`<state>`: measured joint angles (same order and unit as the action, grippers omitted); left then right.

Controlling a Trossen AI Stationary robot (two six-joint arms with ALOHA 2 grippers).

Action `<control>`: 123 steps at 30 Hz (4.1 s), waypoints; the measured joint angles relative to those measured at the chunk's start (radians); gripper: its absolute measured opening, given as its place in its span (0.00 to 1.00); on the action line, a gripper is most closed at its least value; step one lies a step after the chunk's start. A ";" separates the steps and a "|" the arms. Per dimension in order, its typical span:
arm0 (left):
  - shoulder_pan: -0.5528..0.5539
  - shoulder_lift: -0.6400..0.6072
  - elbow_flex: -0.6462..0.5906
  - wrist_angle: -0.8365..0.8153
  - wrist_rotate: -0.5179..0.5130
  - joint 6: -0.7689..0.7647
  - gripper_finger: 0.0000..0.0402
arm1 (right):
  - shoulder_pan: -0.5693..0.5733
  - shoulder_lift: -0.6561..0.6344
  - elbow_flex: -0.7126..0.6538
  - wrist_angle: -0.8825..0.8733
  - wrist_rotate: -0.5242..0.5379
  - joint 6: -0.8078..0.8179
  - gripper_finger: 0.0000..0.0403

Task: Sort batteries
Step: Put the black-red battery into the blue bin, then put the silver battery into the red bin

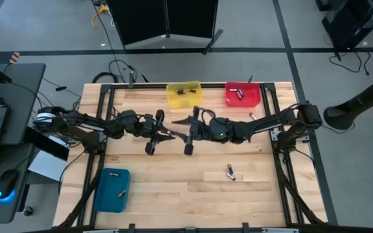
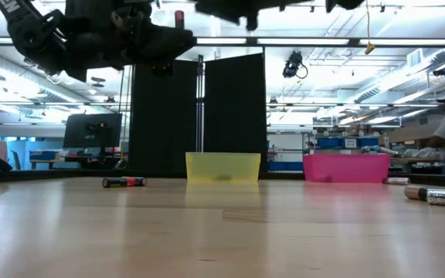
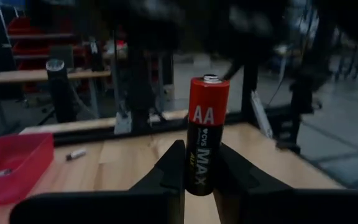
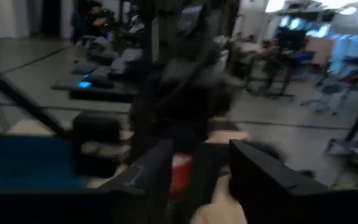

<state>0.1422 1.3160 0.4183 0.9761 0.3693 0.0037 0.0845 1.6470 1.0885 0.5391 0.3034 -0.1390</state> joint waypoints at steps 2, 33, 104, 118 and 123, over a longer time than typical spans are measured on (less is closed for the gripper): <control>0.001 -0.048 -0.002 -0.083 -0.017 0.027 0.14 | -0.001 -0.041 0.001 -0.037 0.004 -0.011 0.48; -0.853 -0.277 0.333 -1.961 -0.404 -0.954 0.14 | -0.064 -0.119 0.000 -0.494 0.072 -0.047 0.03; -0.606 -0.216 0.251 -1.297 -0.384 -0.170 0.01 | 0.208 -0.254 0.003 -1.177 0.026 0.723 0.04; -0.433 -0.216 0.085 -0.925 -0.281 0.047 0.01 | 0.486 -0.176 -0.050 -1.303 -0.058 1.304 0.17; -0.411 -0.215 0.085 -0.905 -0.284 0.076 0.01 | 0.537 -0.105 -0.050 -1.309 -0.098 1.417 0.28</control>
<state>-0.2689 1.1007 0.5030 0.0714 0.0856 0.0794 0.6219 1.5415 1.0386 -0.7695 0.2056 1.2781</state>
